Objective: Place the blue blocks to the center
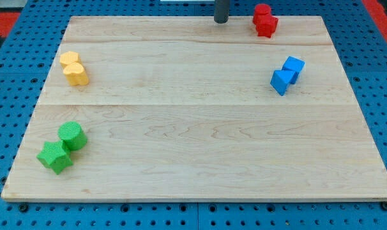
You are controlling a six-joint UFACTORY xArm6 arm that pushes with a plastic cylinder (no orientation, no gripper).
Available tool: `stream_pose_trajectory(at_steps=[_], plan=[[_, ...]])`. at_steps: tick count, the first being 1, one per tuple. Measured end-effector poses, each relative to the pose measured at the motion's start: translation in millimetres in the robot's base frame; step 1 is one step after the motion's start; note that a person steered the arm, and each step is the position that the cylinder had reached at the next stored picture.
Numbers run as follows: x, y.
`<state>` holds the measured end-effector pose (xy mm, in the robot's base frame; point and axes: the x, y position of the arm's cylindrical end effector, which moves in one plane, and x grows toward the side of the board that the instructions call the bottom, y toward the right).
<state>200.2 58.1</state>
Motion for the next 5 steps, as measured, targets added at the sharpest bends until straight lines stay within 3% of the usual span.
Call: stream_pose_trajectory(at_steps=[1, 2, 4, 5], plan=[[50.7, -23.2], [93.7, 46.8], [117.9, 216.0], [175.5, 139.3]])
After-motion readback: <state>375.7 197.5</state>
